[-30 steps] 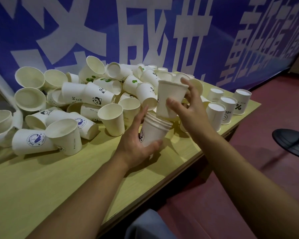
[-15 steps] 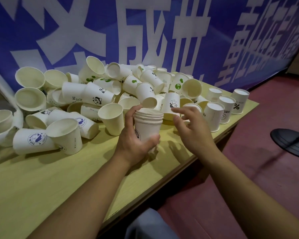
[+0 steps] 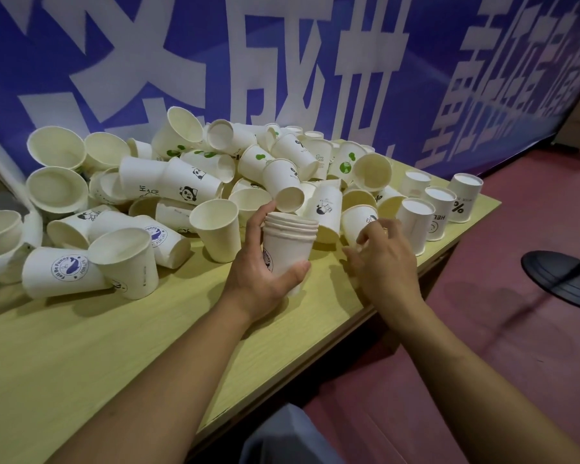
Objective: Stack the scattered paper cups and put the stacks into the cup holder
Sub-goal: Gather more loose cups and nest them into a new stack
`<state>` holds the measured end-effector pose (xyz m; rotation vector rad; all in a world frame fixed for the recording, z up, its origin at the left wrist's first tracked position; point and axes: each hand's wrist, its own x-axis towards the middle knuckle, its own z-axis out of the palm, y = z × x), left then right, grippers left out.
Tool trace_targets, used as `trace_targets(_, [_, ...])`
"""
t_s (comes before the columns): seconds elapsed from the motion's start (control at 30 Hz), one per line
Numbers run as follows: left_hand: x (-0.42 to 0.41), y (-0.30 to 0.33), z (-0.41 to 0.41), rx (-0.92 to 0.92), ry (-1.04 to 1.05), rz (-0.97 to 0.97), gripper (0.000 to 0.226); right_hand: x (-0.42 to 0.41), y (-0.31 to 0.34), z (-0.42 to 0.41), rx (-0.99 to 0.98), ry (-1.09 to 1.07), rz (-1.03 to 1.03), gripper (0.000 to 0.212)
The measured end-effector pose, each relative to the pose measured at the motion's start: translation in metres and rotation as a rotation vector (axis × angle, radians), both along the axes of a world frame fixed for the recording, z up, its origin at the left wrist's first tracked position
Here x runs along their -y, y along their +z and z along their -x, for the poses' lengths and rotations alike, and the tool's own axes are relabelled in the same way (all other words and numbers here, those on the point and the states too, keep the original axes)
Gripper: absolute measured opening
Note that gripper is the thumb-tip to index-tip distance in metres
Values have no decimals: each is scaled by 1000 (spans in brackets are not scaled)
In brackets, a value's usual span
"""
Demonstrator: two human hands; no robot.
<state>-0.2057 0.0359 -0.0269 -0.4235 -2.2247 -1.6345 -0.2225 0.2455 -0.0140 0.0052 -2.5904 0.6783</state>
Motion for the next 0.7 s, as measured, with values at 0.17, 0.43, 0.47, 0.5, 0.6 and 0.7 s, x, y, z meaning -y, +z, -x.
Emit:
trace_targets(0.17, [0, 2, -2, 10, -44, -13, 86, -9, 0, -11, 44, -62, 94, 30])
trace_targets(0.43, [1, 3, -3, 39, -116, 20, 87, -25, 44, -8, 448, 145, -136, 91])
trace_targets(0.47, [0, 4, -4, 40, -123, 23, 86, -25, 48, -5, 484, 171, -131, 87])
trace_targets(0.5, [0, 5, -5, 43, -132, 29, 84, -24, 51, -2, 496, 188, -117, 83])
trace_targets(0.6, [0, 7, -7, 51, -162, 46, 81, -26, 50, 0, 473, 213, -34, 78])
trace_targets(0.7, [-1, 6, -8, 64, -189, 54, 79, -36, 46, -5, 416, 208, 148, 76])
